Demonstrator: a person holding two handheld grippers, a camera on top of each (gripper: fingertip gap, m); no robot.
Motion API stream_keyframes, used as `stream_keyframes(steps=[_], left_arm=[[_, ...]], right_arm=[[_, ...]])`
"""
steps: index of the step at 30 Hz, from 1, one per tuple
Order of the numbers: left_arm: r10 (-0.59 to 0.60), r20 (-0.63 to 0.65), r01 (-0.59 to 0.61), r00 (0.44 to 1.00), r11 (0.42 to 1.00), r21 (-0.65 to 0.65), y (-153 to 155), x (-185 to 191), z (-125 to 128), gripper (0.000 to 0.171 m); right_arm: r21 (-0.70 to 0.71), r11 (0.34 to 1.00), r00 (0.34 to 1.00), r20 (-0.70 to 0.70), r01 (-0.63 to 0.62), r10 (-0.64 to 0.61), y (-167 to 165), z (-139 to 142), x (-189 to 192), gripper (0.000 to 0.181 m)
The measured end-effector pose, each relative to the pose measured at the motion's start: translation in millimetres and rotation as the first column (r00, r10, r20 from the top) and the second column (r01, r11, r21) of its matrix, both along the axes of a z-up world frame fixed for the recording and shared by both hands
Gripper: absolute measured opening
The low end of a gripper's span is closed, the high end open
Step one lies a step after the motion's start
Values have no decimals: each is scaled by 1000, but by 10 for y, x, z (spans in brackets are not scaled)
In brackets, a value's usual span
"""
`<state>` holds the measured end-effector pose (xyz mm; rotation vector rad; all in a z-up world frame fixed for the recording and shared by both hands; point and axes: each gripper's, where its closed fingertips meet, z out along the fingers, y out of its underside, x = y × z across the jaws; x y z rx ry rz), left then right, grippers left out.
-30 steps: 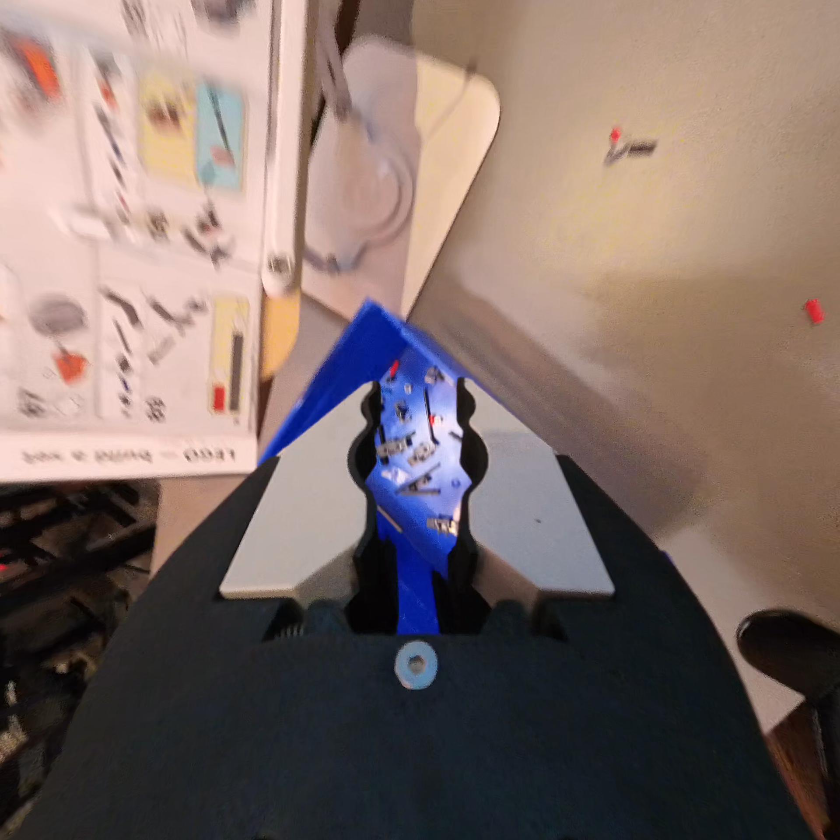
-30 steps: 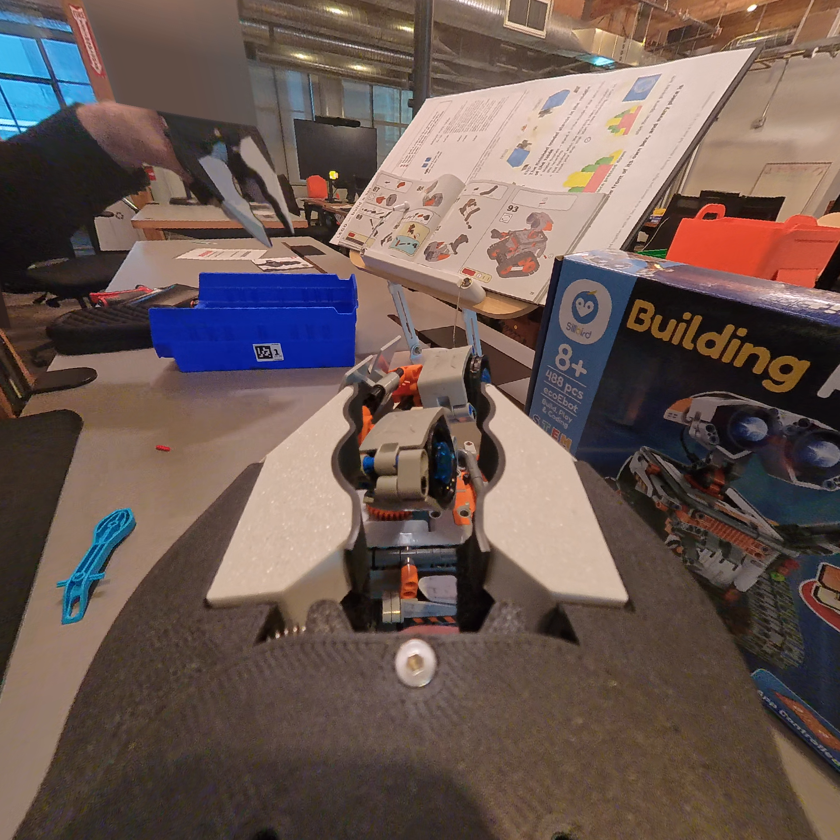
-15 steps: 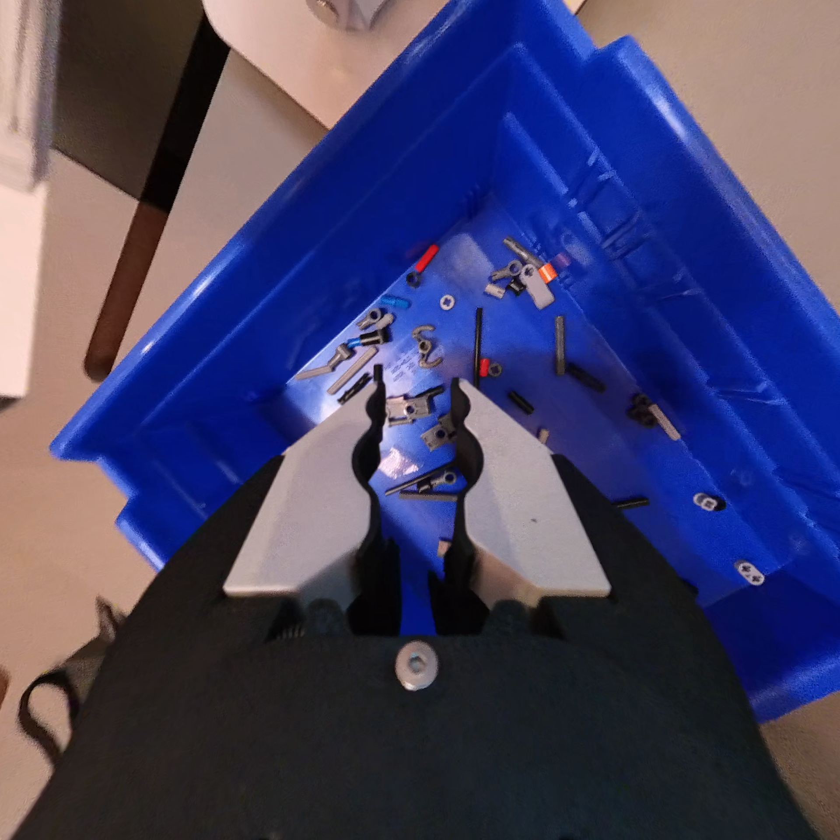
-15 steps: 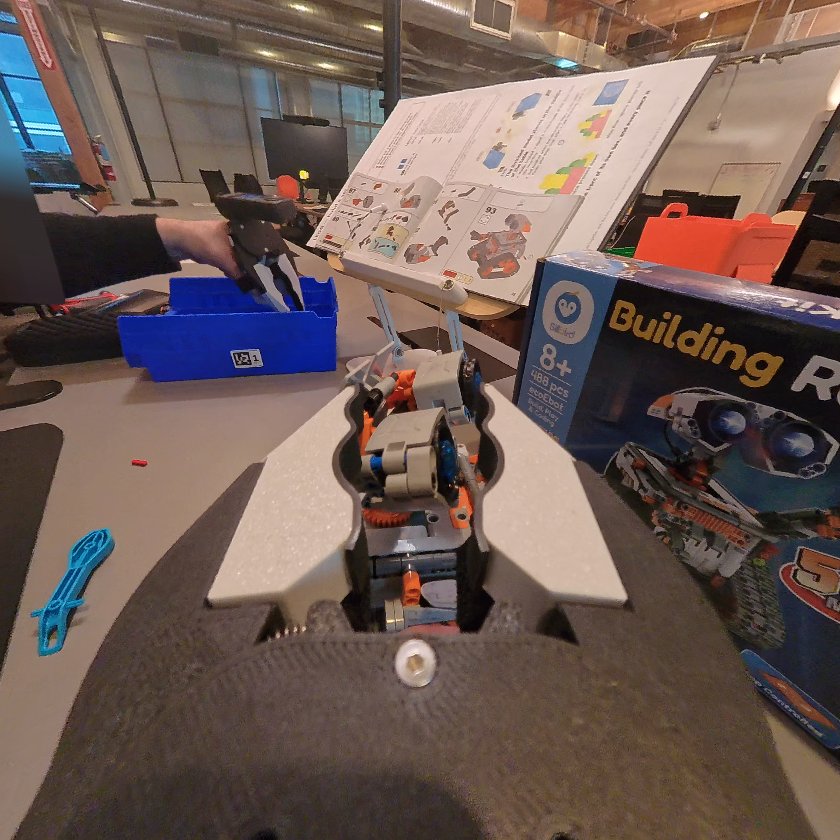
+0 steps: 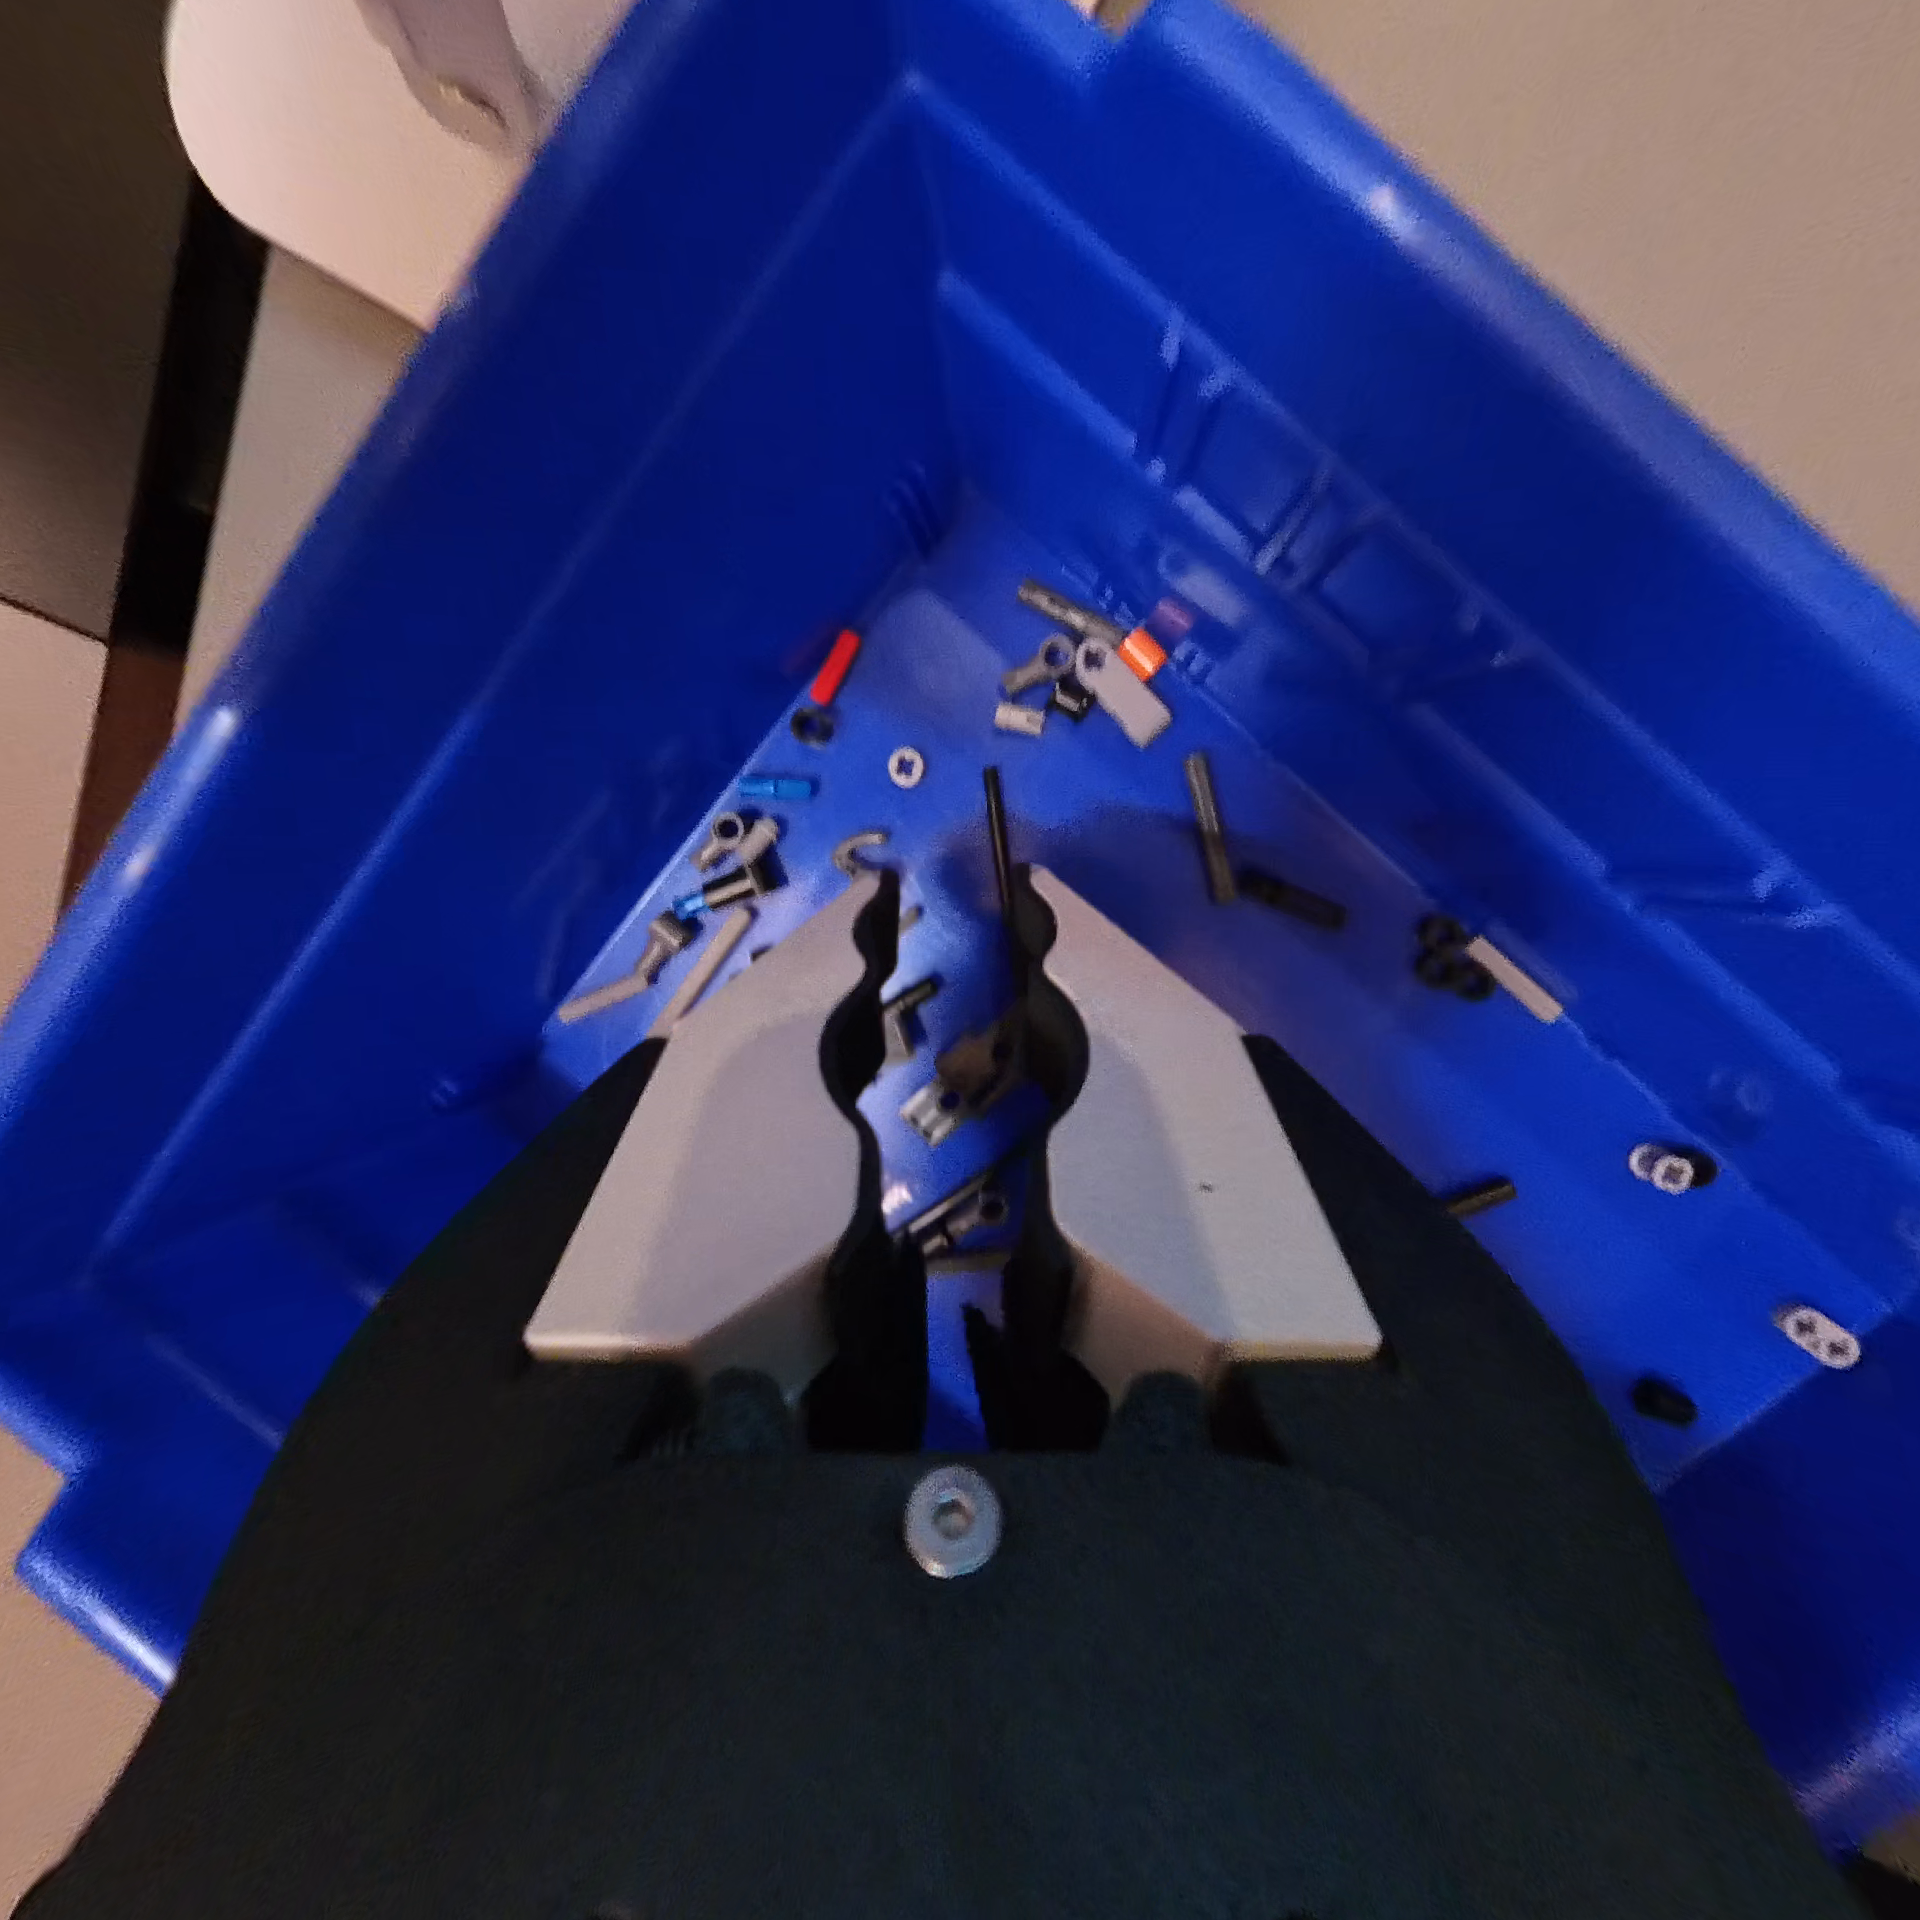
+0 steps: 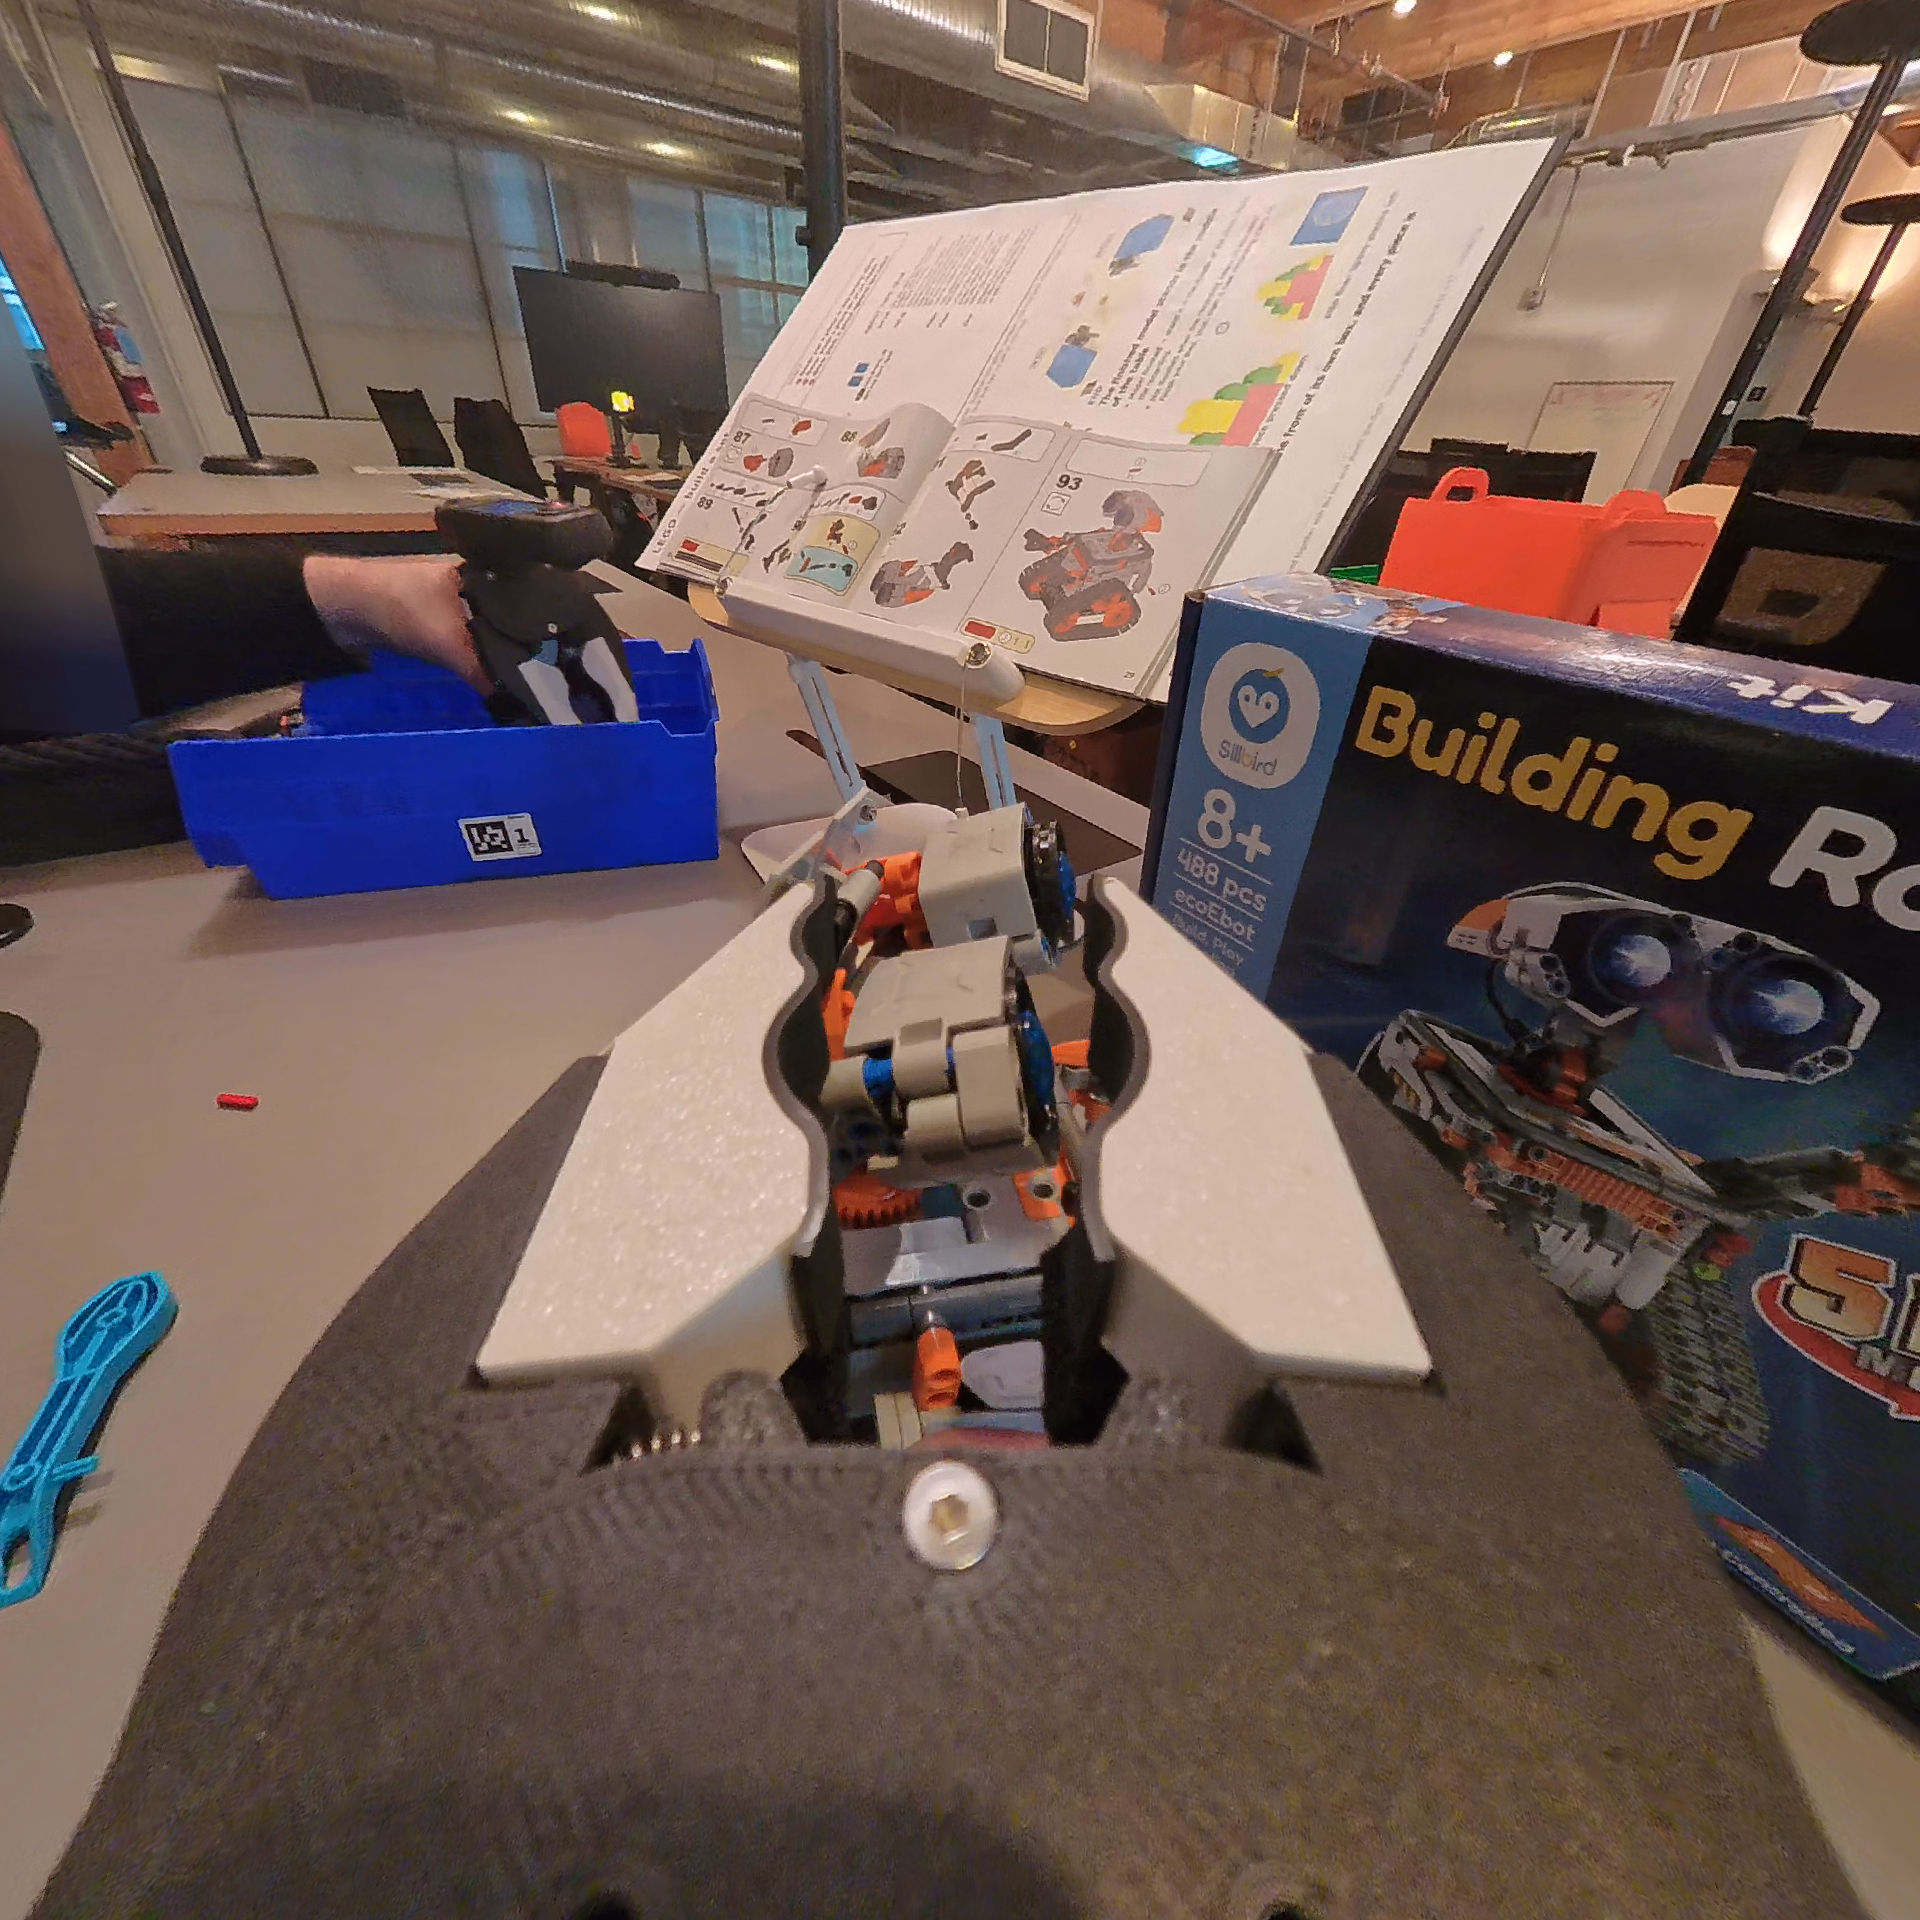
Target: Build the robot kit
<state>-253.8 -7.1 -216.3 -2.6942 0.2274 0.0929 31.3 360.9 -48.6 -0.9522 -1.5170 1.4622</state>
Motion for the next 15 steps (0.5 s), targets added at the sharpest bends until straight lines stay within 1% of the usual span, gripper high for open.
stream_keyframes(steps=[4, 6, 9, 10, 12, 15], left_arm=[[14, -102, -6, 995, 997, 73, 222, -156, 0, 20], [-32, -121, 44, 992, 994, 102, 326, -124, -16, 20], [-95, -207, 118, 974, 988, 98, 431, -138, -65, 24], [-125, -213, 146, 969, 985, 87, 450, -115, -98, 24], [-132, -214, 144, 968, 988, 46, 435, -140, -177, 20], [-114, -144, 125, 983, 990, 69, 449, -120, -212, 18]], right_arm=[[8, 1000, 1000, -2, 5, -5, -2, 3, 3, 46], [9, 1000, 1000, -4, 5, -5, 0, 3, 4, 46], [10, 1000, 1000, -6, 1, -1, -7, 4, 7, 45], [12, 1000, 1000, -7, 0, 0, -10, 4, 7, 45], [16, 1000, 1000, -8, -3, 3, -16, 4, 11, 44], [17, 1000, 1000, -10, -5, 5, -20, 5, 16, 44]])
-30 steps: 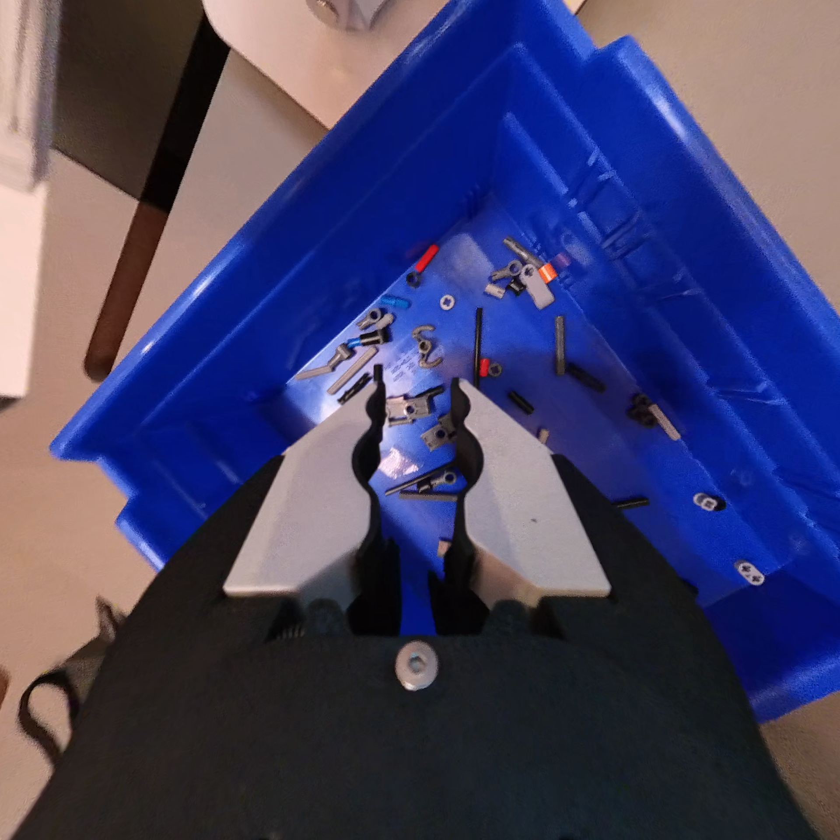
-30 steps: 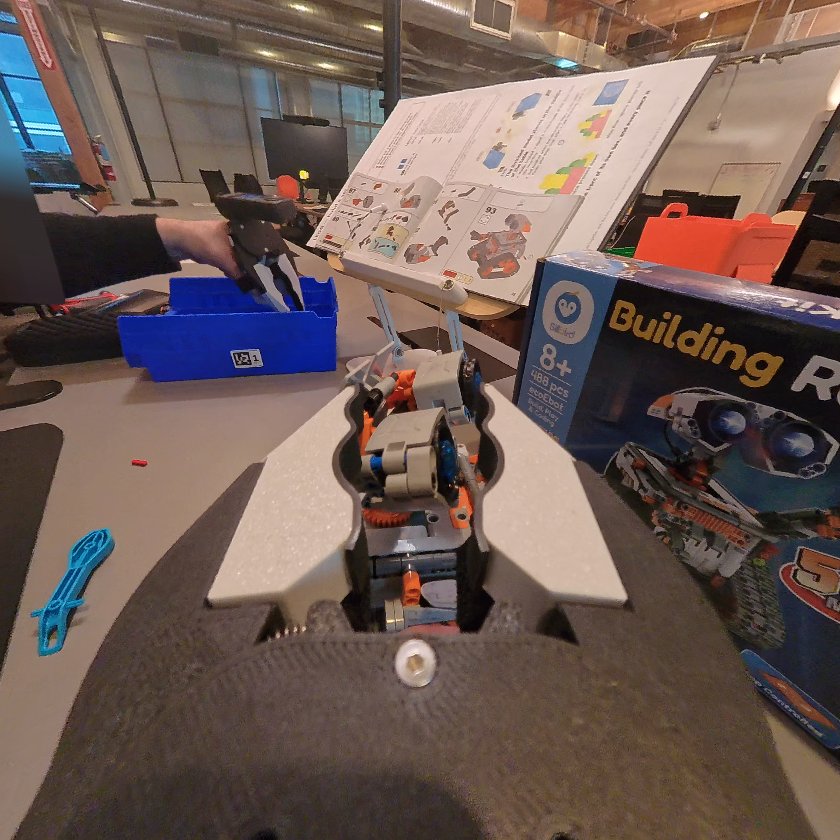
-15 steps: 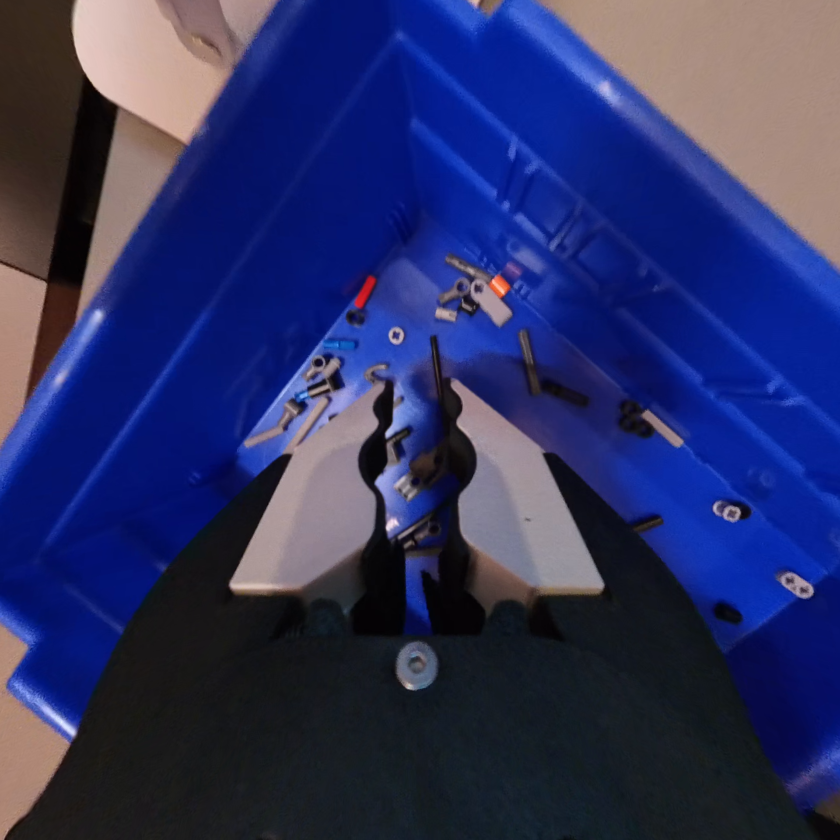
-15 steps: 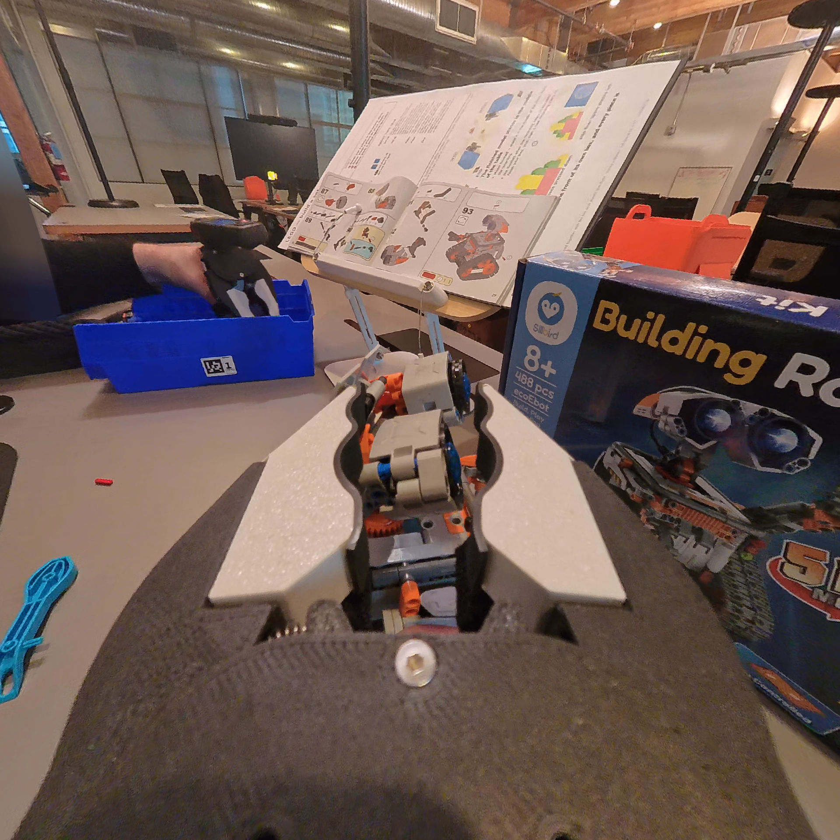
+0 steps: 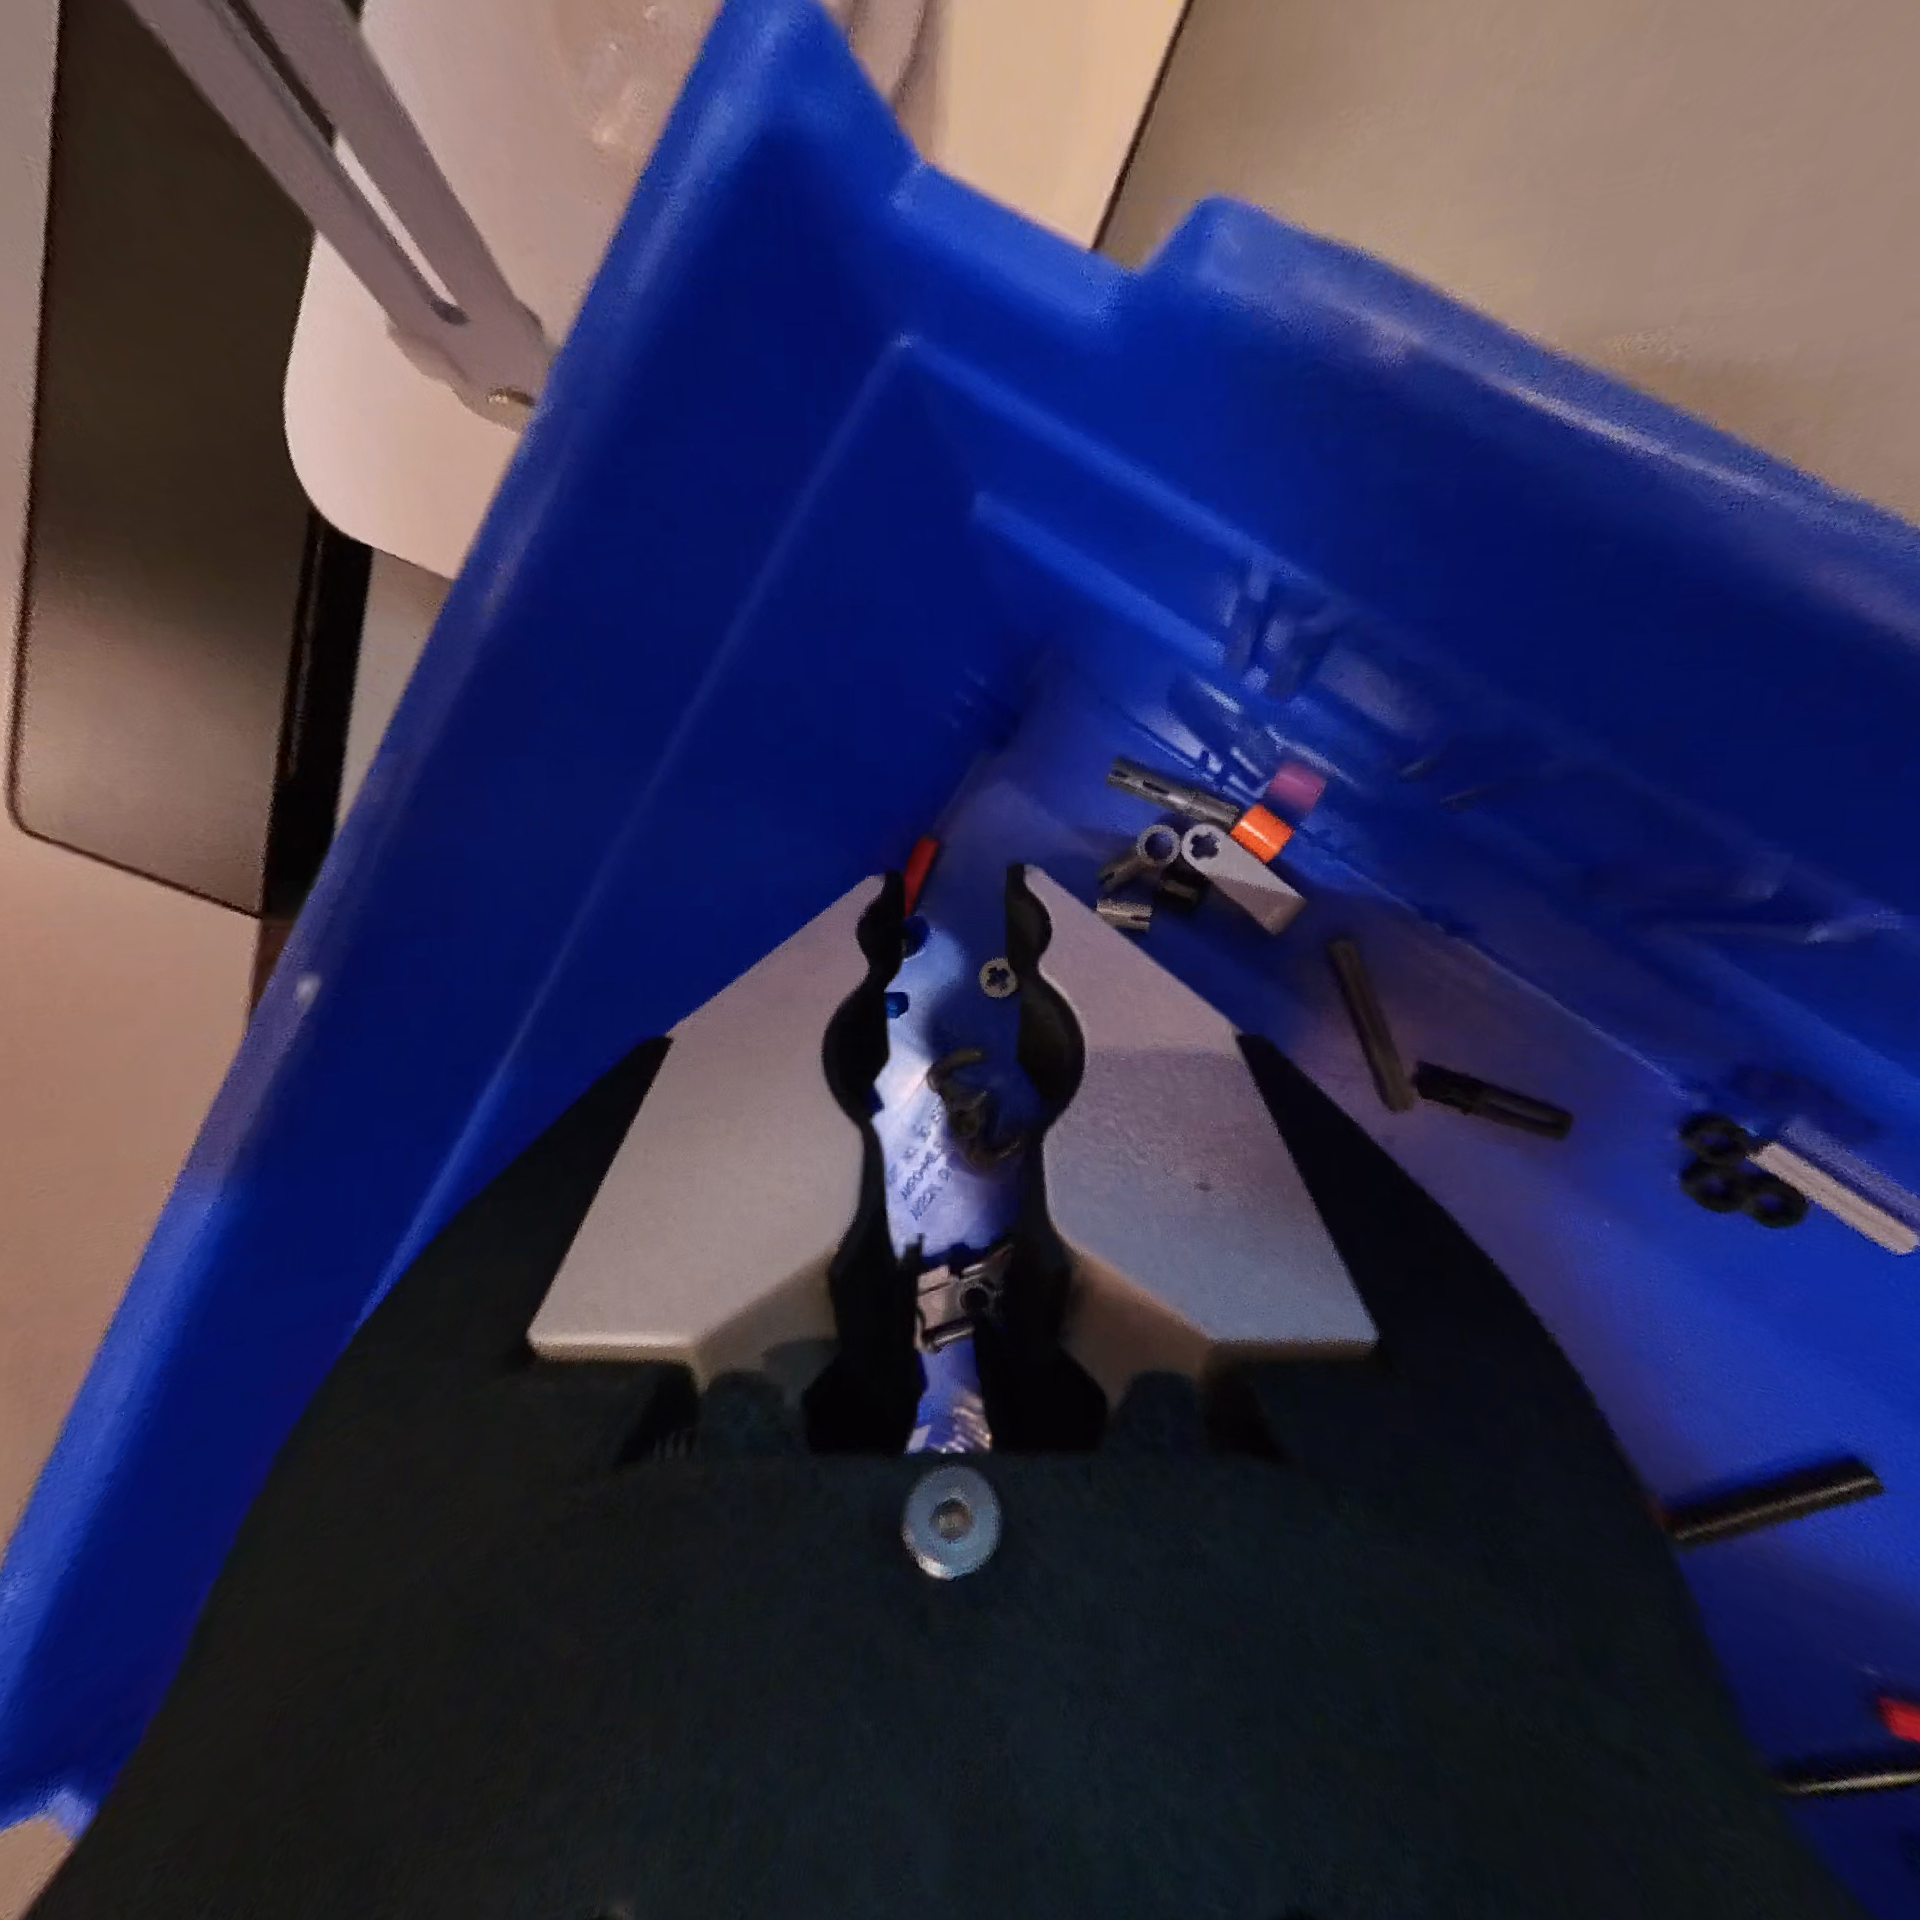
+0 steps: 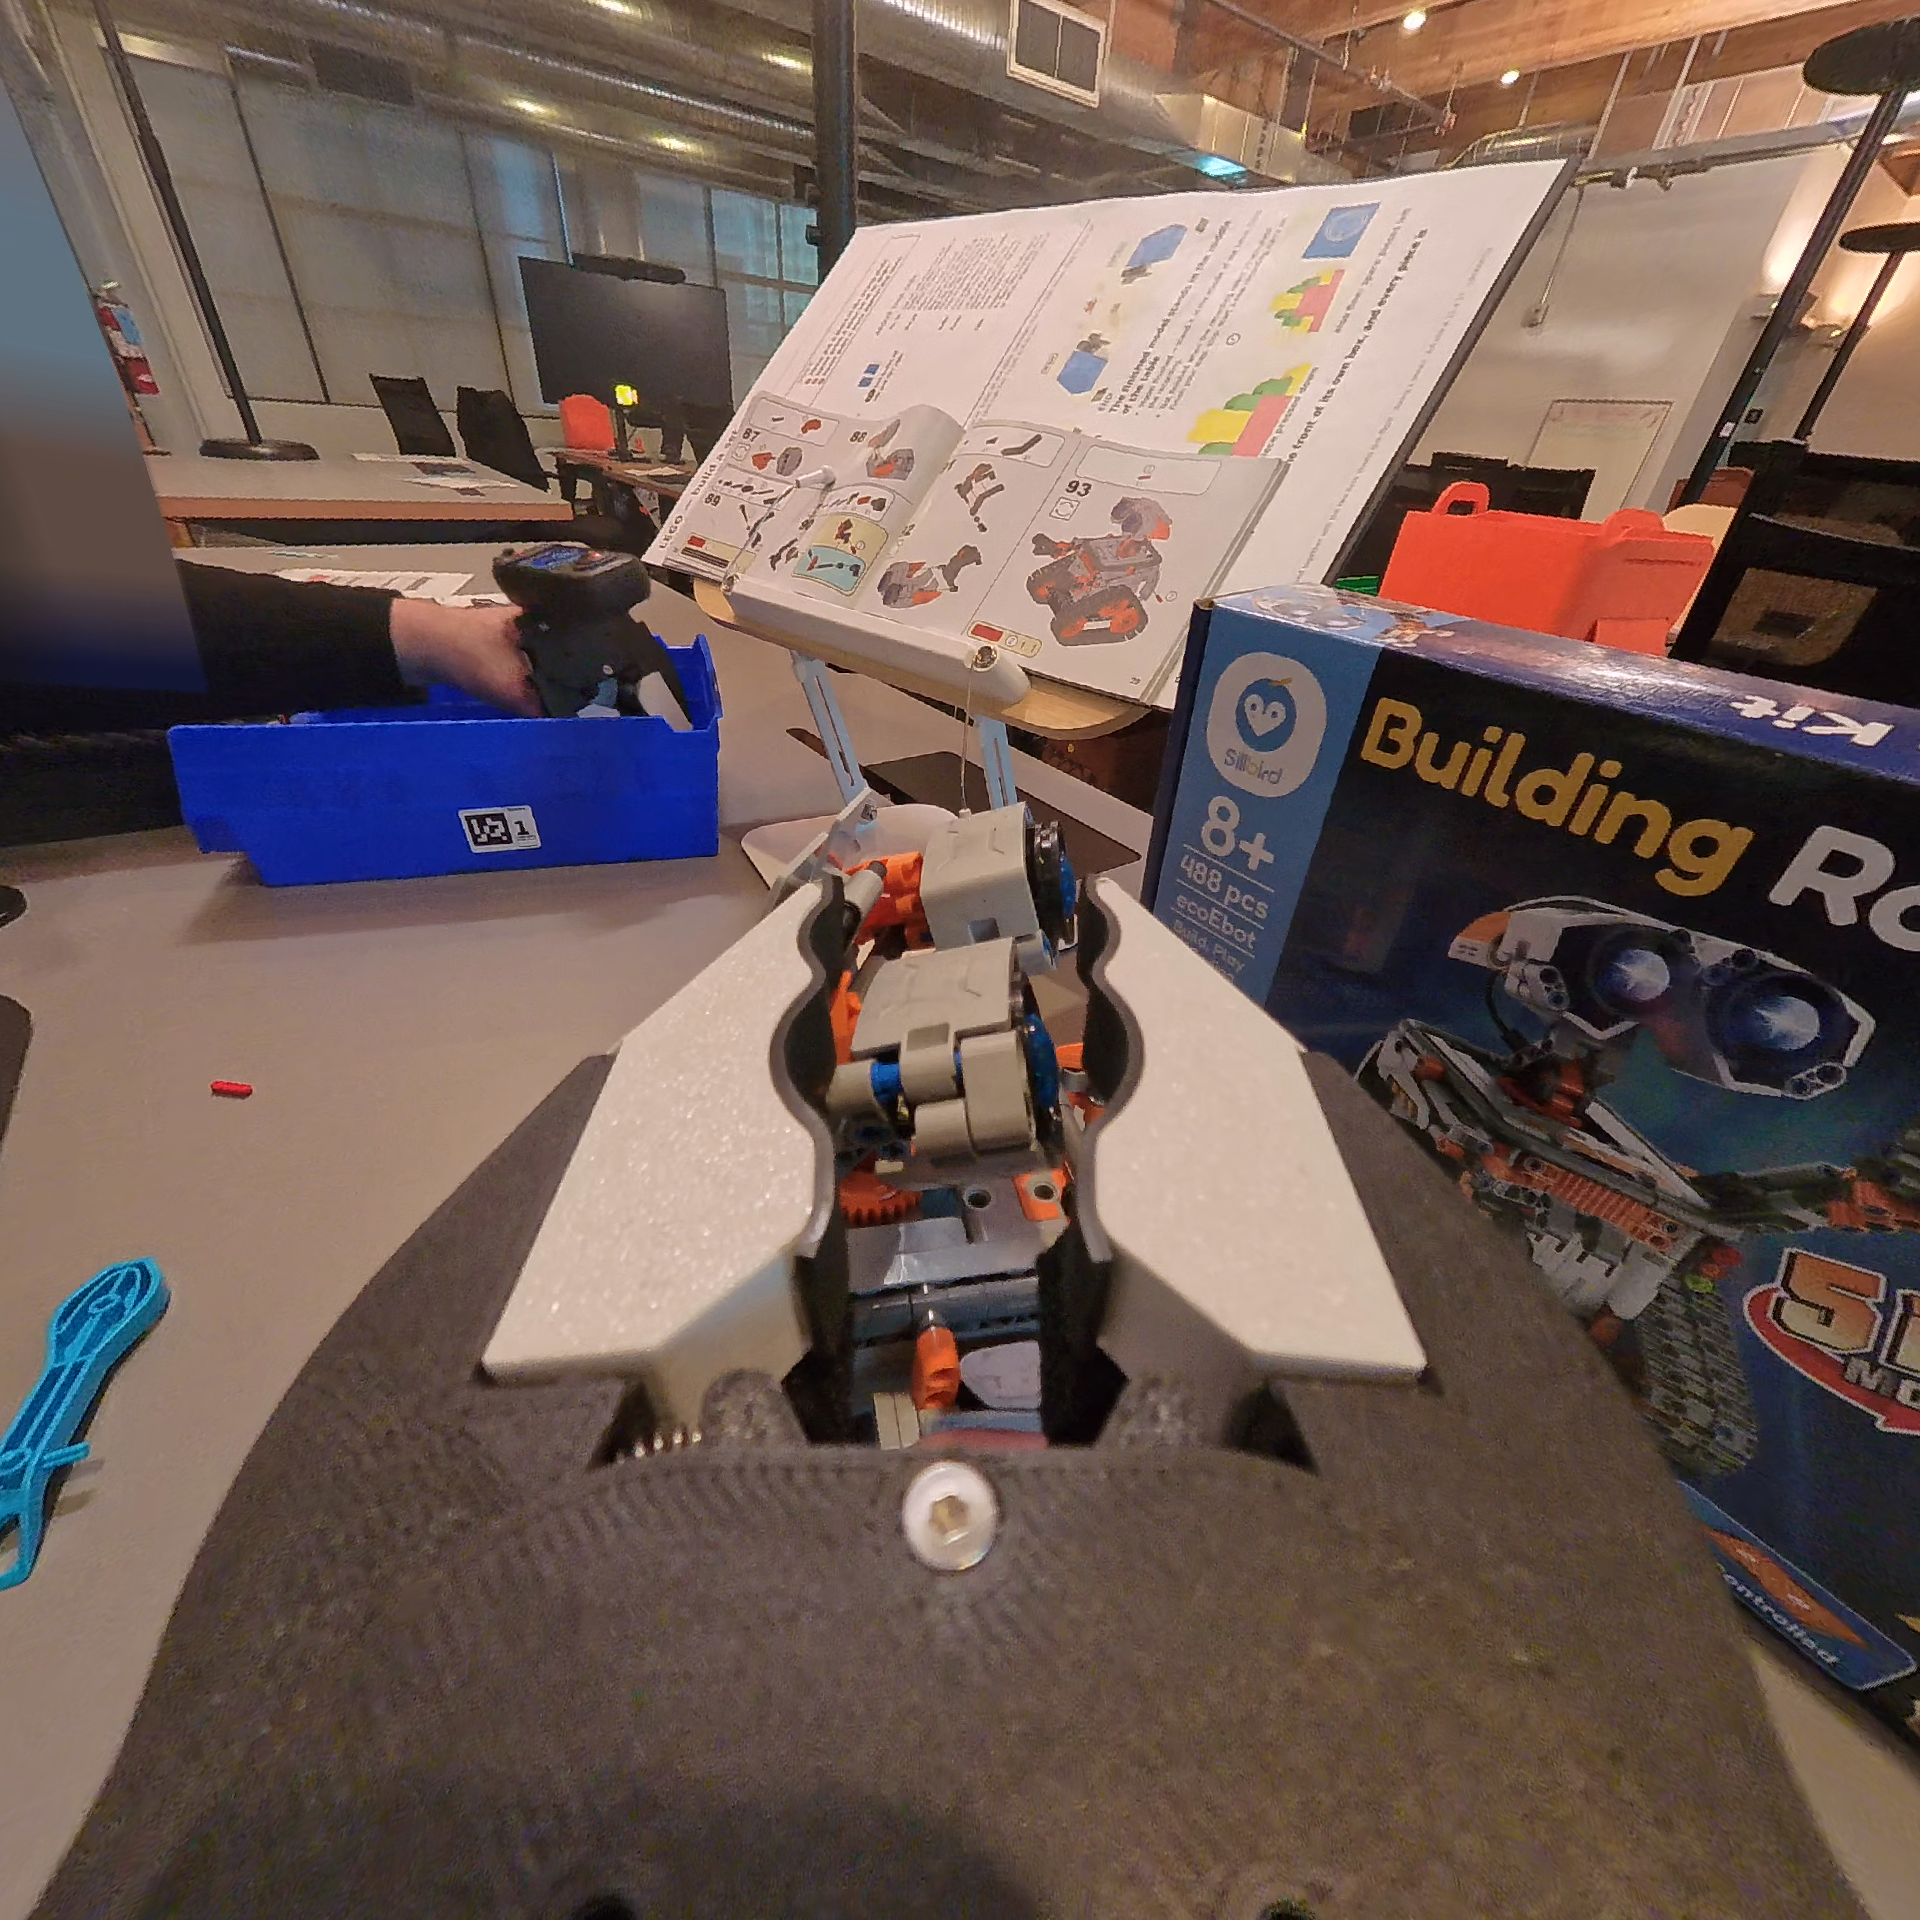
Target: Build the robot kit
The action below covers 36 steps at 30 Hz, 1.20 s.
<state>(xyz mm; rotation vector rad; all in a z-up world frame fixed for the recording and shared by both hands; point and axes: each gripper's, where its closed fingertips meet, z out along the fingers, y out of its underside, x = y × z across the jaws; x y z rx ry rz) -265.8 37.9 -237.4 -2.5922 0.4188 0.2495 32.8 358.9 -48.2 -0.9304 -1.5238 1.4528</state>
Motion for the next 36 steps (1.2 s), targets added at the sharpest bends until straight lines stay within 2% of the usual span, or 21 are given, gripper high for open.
stream_keyframes(steps=[1, 4, 7, 8, 9, 13, 18, 24, 27, 30, 36], left_arm=[[11, 39, -12, 999, 1000, 2, -3, 9, -6, 17], [27, 161, -29, 987, 1000, 12, -5, 68, 0, 29], [45, 255, -47, 966, 999, 2, -23, 117, 11, 33], [37, 305, -24, 952, 999, -48, -93, 191, -27, 16], [35, 341, -21, 940, 999, -46, -104, 238, -11, 13], [35, 269, -19, 963, 998, -63, -230, 169, 23, 23], [85, 260, -97, 962, 995, 35, -211, 31, 250, 23], [192, 145, -181, 971, 980, -87, -253, -150, -10, 32], [207, 167, -198, 964, 978, -70, -212, -150, -13, 28], [197, 211, -190, 957, 980, -53, -174, -84, -23, 15], [189, 207, -187, 960, 982, -31, -167, -80, -25, 3]], right_arm=[[0, 1000, 1000, 0, 0, 0, -1, 0, -1, 44], [-2, 1000, 1000, 1, -2, 2, -5, 0, -4, 43], [1, 1000, 1000, 2, 0, 0, -6, 1, -4, 43], [1, 1000, 1000, 2, 1, -1, -6, 1, -3, 43], [2, 1000, 1000, 2, 1, -1, -6, 1, -2, 43], [1, 1000, 1000, 1, 0, 0, 0, 1, -2, 43], [-1, 1000, 1000, 2, -2, 2, -2, 0, -7, 43], [1, 1000, 1000, 0, 3, -3, -5, 0, -1, 43], [-1, 1000, 1000, -1, 0, 0, -5, 0, -2, 43], [1, 1000, 1000, -1, -2, 2, -7, -1, -1, 43], [11, 1000, 1000, -2, 1, -1, -13, -1, 12, 42]])
